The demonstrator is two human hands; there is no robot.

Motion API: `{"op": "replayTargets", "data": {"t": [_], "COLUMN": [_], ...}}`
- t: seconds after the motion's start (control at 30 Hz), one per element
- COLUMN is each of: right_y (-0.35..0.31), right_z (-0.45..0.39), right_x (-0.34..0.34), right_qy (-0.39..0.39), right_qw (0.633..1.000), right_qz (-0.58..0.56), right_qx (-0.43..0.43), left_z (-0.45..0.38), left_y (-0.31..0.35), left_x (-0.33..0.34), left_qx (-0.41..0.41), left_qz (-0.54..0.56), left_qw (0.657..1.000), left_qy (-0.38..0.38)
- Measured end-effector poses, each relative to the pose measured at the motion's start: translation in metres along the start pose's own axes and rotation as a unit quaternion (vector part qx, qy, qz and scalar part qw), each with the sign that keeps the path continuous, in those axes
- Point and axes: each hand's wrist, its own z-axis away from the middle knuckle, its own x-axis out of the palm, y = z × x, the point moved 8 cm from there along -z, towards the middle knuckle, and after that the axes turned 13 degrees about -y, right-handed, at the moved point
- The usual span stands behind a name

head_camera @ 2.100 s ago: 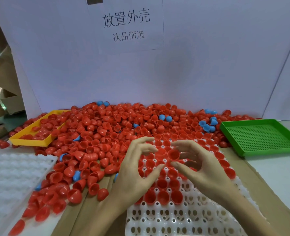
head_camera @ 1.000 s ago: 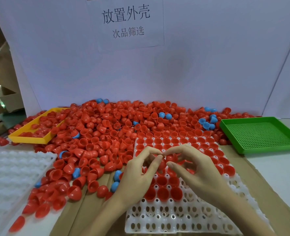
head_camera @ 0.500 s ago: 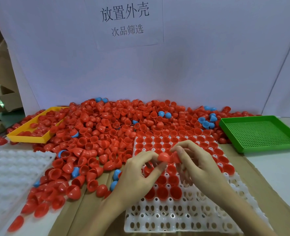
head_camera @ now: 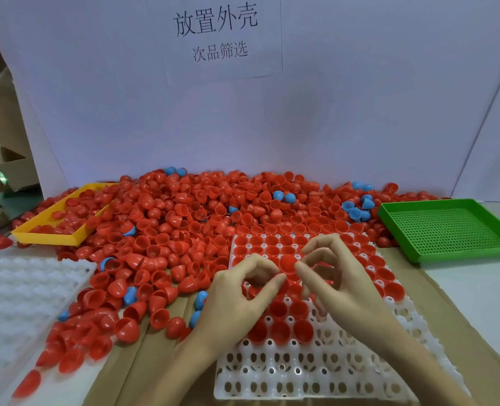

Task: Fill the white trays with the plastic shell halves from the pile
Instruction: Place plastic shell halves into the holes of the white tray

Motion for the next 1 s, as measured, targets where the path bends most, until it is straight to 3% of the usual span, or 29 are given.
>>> {"op": "replayTargets", "data": {"t": [0.13,0.3,0.43,0.5,0.63,0.73,1.0], "right_y": [0.0,0.005,0.007,0.009,0.011,0.01,0.013], "right_z": [0.0,-0.003,-0.001,0.003,0.006,0.009,0.011], "right_x": [0.007,-0.008,-0.028,-0.033,-0.034,-0.032,-0.027], "right_qy": [-0.017,-0.036,-0.121,-0.168,-0.212,-0.23,-0.262], "right_qw": [0.99,0.984,0.969,0.953,0.933,0.932,0.925], "right_qz": [0.139,0.174,0.207,0.238,0.27,0.258,0.248], "right_qx": [0.002,0.024,0.066,0.088,0.109,0.11,0.115], "left_z": [0.0,-0.001,-0.001,-0.001,-0.003,-0.001,0.001], "left_y": [0.0,0.005,-0.008,-0.014,-0.004,0.005,-0.016], "left_x": [-0.001,0.003,-0.01,-0.013,-0.005,0.012,0.033], "left_qx": [-0.004,0.017,-0.002,-0.022,0.036,0.08,0.037], "left_qz": [0.015,0.015,-0.094,-0.155,-0.178,-0.175,-0.207], "left_qw": [1.0,0.999,0.995,0.988,0.983,0.978,0.959], "left_qy": [-0.004,-0.045,0.022,0.018,-0.017,-0.084,-0.189]}}
